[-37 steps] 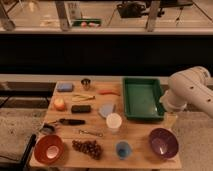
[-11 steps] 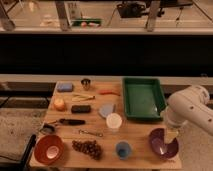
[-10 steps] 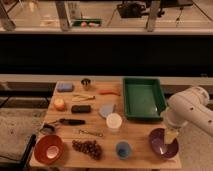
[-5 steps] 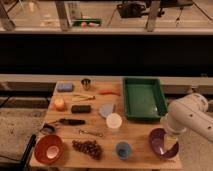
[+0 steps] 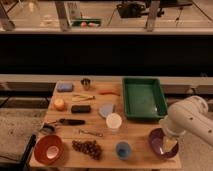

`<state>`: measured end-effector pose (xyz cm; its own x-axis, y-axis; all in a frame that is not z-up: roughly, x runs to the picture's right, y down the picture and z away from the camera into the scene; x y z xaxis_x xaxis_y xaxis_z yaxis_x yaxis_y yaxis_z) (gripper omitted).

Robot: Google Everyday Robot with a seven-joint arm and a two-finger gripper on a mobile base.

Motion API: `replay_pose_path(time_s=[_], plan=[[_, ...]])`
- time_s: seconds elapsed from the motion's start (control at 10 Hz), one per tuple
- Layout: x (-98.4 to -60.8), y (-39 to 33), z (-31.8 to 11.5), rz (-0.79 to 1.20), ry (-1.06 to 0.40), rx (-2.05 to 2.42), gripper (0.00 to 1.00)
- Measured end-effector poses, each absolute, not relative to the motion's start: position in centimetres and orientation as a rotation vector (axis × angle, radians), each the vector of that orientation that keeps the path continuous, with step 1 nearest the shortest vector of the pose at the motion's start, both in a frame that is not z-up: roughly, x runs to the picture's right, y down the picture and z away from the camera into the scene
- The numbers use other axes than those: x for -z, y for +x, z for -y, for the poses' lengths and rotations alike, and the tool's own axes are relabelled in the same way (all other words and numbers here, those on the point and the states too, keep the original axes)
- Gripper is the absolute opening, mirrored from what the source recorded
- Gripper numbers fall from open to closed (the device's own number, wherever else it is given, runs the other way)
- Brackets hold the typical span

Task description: Stack bowls on top of each other

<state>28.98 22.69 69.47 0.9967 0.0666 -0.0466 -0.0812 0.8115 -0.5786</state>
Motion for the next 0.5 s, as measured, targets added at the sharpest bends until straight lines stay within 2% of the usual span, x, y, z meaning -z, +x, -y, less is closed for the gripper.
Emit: replay_pose_path(time_s=[0.2,0.5], plan=[[-69.0,28.1,-22.6,0.0,-0.61,-0.075,0.79],[-67.9,22.5,-22.2,0.059,-0.599,-0.045,0.79]])
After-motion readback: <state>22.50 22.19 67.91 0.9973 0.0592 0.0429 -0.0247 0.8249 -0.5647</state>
